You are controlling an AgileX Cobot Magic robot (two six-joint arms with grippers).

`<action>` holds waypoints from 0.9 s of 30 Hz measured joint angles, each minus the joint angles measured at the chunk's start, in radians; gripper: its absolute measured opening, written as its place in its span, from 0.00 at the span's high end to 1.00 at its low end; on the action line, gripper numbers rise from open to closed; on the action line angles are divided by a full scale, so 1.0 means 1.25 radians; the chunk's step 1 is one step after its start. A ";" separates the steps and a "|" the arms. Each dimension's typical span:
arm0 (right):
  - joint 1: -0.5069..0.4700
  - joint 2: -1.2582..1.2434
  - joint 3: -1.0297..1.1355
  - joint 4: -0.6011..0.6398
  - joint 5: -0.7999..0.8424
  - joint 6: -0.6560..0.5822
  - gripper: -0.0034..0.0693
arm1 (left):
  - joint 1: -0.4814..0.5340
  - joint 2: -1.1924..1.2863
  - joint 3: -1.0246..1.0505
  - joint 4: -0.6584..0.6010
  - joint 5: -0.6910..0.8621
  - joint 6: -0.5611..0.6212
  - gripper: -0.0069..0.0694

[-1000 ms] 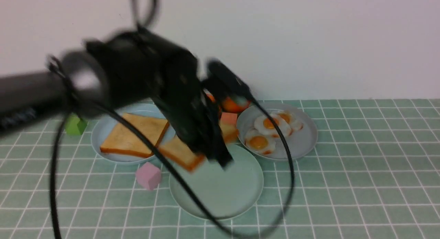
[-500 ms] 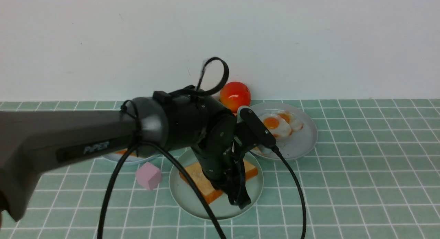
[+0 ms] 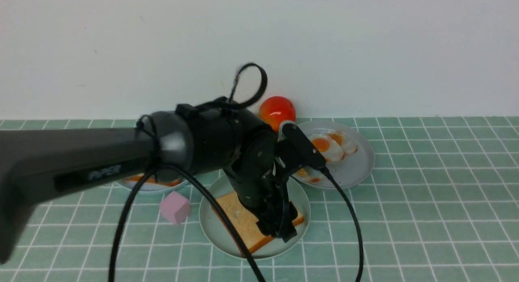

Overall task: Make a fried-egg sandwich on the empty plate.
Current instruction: Use the right arm to grab a fried egg

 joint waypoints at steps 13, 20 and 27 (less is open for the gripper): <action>-0.081 0.471 -0.042 -0.022 -0.211 0.103 0.72 | 0.000 -0.454 0.005 -0.068 0.054 -0.201 0.82; -0.167 0.729 -0.161 0.244 -0.266 -0.011 0.66 | 0.000 -0.710 0.199 -0.061 0.020 -0.229 0.93; -0.168 0.930 -0.268 0.485 -0.294 -0.095 0.50 | 0.000 -0.945 0.433 -0.140 -0.100 -0.230 0.93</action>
